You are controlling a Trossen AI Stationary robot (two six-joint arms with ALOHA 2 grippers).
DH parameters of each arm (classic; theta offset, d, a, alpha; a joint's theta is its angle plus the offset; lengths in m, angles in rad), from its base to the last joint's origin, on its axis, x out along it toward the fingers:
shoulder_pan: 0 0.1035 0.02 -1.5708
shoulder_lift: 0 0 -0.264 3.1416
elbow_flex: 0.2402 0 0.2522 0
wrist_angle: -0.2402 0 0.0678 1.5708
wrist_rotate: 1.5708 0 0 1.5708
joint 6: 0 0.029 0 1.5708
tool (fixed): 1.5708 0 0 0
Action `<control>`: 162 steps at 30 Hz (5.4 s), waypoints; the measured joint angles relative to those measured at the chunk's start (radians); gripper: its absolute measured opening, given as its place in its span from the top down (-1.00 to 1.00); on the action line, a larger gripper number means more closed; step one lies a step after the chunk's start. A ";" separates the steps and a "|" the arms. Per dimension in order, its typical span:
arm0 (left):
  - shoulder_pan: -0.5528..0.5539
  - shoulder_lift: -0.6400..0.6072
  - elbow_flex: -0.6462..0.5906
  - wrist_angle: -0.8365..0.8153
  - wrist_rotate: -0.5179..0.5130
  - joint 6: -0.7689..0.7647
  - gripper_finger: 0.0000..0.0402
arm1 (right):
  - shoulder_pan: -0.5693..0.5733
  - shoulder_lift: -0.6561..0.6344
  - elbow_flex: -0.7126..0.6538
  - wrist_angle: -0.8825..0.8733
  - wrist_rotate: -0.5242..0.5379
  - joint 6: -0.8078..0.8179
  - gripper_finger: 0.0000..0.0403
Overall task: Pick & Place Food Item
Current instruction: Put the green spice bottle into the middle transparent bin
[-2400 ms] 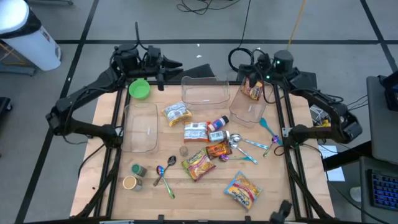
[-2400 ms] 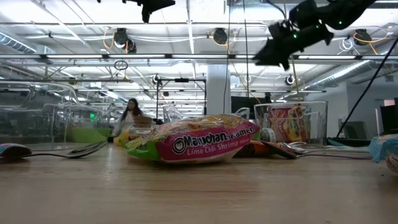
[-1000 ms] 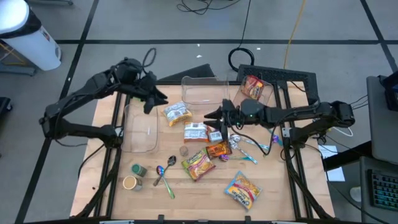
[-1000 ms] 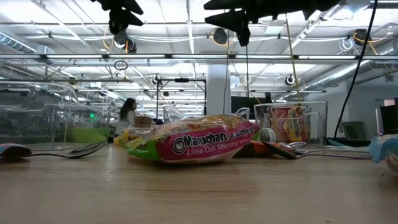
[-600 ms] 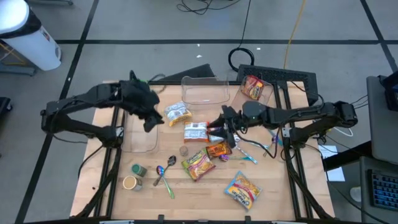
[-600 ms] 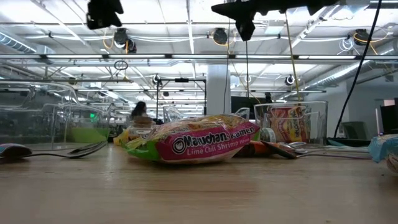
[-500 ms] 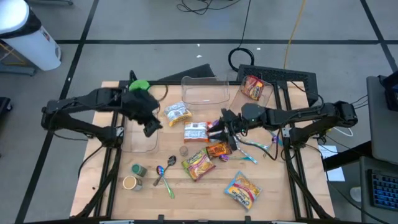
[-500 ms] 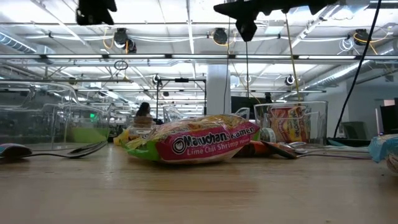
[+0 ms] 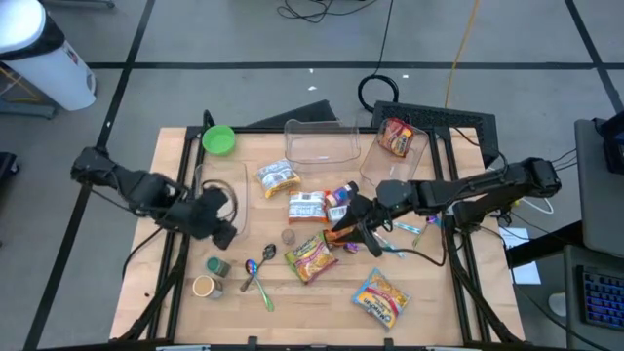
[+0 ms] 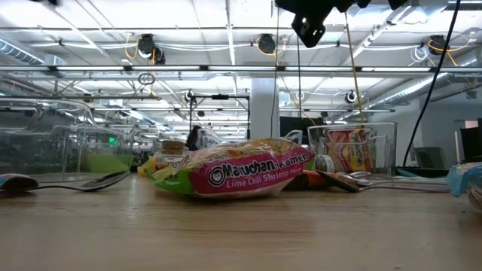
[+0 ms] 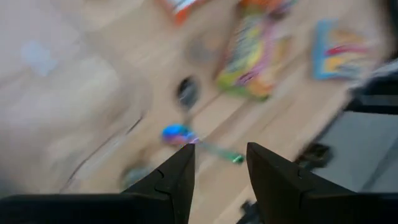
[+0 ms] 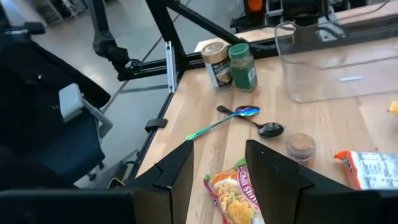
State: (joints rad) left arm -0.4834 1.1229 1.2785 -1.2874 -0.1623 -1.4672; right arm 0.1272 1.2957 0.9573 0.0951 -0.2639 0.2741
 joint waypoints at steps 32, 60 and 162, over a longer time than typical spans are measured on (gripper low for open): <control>-0.317 0.264 0.000 -0.255 0.060 -0.487 0.23 | 0.037 0.000 -0.199 0.320 0.110 0.159 0.30; -0.316 0.259 0.000 -0.232 0.061 -0.445 -0.72 | 0.038 0.000 -0.199 0.319 0.106 0.197 0.30; 0.000 0.255 -0.042 0.245 -0.125 0.141 -0.01 | 0.038 0.001 -0.177 0.548 0.109 0.103 0.30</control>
State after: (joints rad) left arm -0.4833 1.3781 1.2362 -1.0425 -0.2872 -1.3263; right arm 0.1654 1.2964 0.7804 0.6432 -0.1547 0.3768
